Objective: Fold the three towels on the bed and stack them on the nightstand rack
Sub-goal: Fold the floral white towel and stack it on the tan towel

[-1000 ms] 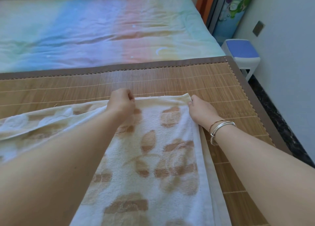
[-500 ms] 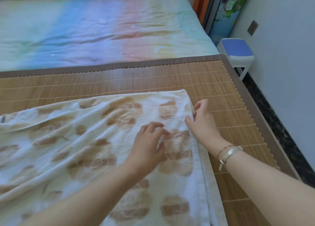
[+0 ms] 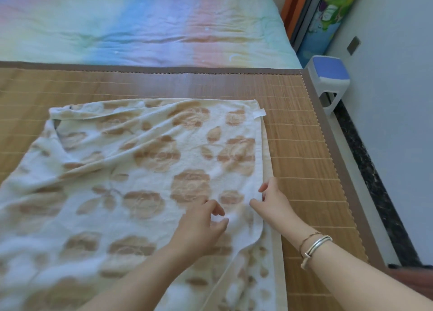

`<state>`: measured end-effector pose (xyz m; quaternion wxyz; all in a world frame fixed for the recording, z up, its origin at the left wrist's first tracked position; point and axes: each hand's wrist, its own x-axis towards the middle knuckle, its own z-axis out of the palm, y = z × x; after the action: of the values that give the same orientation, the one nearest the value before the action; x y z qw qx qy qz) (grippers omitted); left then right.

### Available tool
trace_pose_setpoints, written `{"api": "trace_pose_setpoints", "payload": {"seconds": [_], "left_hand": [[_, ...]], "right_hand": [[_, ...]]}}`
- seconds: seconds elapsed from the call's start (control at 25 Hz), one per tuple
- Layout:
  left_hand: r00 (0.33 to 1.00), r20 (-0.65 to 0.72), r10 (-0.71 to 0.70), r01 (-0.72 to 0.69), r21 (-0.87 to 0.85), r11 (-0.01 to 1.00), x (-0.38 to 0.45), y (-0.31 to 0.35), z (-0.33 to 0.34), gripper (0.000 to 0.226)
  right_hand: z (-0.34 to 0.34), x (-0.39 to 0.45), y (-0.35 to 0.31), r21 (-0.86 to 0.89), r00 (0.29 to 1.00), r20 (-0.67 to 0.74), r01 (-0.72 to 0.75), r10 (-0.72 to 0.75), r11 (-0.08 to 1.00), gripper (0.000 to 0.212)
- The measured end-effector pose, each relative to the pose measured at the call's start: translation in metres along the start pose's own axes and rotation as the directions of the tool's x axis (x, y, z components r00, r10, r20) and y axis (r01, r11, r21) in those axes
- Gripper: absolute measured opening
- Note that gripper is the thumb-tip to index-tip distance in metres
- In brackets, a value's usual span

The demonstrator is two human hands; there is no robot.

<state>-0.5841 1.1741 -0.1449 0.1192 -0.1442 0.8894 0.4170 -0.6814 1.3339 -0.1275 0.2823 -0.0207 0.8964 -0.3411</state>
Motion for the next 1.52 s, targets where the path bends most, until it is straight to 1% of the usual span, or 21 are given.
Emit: {"api": "trace_pose_setpoints", "payload": {"seconds": [0.12,0.2,0.28,0.32,0.4,0.44,0.52,0.6,0.68,0.8,0.88,0.92,1.0,1.08,1.16,1.24,1.32,1.4,1.44,1.48,1.52], "left_hand": [[0.999,0.023,-0.035,0.035,-0.008,0.999,-0.05,-0.004,0.008,0.021],[0.993,0.083,-0.085,0.087,-0.024,0.996,-0.083,-0.007,0.012,0.029],[0.98,0.154,-0.124,0.124,0.009,0.992,-0.112,-0.014,0.016,0.035],[0.979,0.161,-0.124,0.115,0.064,0.991,-0.125,-0.02,0.018,0.036],[0.993,0.105,-0.044,0.013,0.279,0.96,-0.144,-0.033,0.02,0.035],[0.996,0.087,0.0,-0.032,0.36,0.932,-0.151,-0.041,0.019,0.041],[0.993,0.11,0.054,-0.093,0.398,0.913,-0.16,-0.051,0.018,0.06],[0.985,0.135,0.106,-0.148,0.354,0.924,-0.17,-0.059,0.02,0.07],[0.978,0.104,0.179,-0.204,0.344,0.917,-0.184,-0.066,0.026,0.067],[0.973,0.055,0.225,-0.226,0.441,0.869,-0.197,-0.077,0.034,0.043],[0.976,-0.006,0.218,-0.188,0.488,0.853,-0.2,-0.08,0.038,0.032],[0.975,-0.034,0.217,-0.174,0.485,0.857,-0.2,-0.078,0.04,0.031],[0.974,-0.056,0.219,-0.172,0.442,0.88,-0.202,-0.068,0.048,0.032],[0.968,-0.075,0.238,-0.189,0.403,0.896,-0.208,-0.057,0.06,0.033],[0.958,-0.076,0.275,-0.219,0.423,0.879,-0.214,-0.048,0.071,0.036],[0.952,-0.035,0.303,-0.245,0.505,0.828,-0.219,-0.047,0.08,0.044],[0.952,0.008,0.306,-0.257,0.566,0.784,-0.221,-0.05,0.084,0.053],[0.956,0.049,0.29,-0.259,0.605,0.753,-0.221,-0.054,0.085,0.054],[0.955,0.059,0.29,-0.262,0.625,0.735,-0.221,-0.056,0.085,0.053],[0.955,0.059,0.29,-0.258,0.644,0.72,-0.221,-0.058,0.085,0.05],[0.958,0.047,0.285,-0.244,0.657,0.713,-0.221,-0.058,0.085,0.047]], "right_hand": [[0.018,-0.04,0.004,0.068,0.995,0.053,-0.092,0.089,0.993,0.032],[0.033,-0.063,0.012,0.119,0.986,0.052,-0.166,0.161,0.979,0.039],[0.046,-0.086,0.021,0.177,0.971,0.031,-0.239,0.237,0.955,0.048],[0.054,-0.096,0.025,0.215,0.958,0.04,-0.285,0.283,0.934,0.055],[0.067,-0.116,0.031,0.306,0.931,0.081,-0.363,0.356,0.88,0.069],[0.073,-0.126,0.033,0.322,0.92,0.097,-0.39,0.38,0.862,0.07],[0.086,-0.139,0.037,0.259,0.915,0.105,-0.403,0.39,0.877,0.064],[0.098,-0.151,0.042,0.207,0.917,0.105,-0.399,0.386,0.893,0.047],[0.107,-0.166,0.048,0.224,0.908,0.135,-0.417,0.396,0.881,0.03],[0.112,-0.185,0.057,0.269,0.875,0.242,-0.475,0.419,0.838,0.023],[0.112,-0.195,0.065,0.324,0.895,0.213,-0.443,0.392,0.836,0.023],[0.11,-0.198,0.07,0.394,0.913,0.158,-0.409,0.377,0.824,0.023],[0.105,-0.206,0.081,0.56,0.937,0.039,-0.309,0.348,0.769,0.013],[0.1,-0.215,0.094,0.612,0.942,-0.082,-0.209,0.324,0.763,0.005],[0.097,-0.221,0.109,0.529,0.928,-0.165,-0.203,0.335,0.824,0.009],[0.097,-0.225,0.12,0.435,0.92,-0.211,-0.214,0.33,0.874,0.015],[0.1,-0.225,0.128,0.394,0.935,-0.17,-0.225,0.311,0.891,0.018],[0.102,-0.227,0.132,0.367,0.959,-0.059,-0.238,0.278,0.899,0.02],[0.103,-0.229,0.133,0.34,0.97,-0.04,-0.213,0.24,0.916,0.021],[0.104,-0.229,0.133,0.327,0.977,-0.08,-0.16,0.196,0.932,0.019],[0.103,-0.23,0.133,0.322,0.974,-0.168,-0.092,0.152,0.942,0.017]]}}
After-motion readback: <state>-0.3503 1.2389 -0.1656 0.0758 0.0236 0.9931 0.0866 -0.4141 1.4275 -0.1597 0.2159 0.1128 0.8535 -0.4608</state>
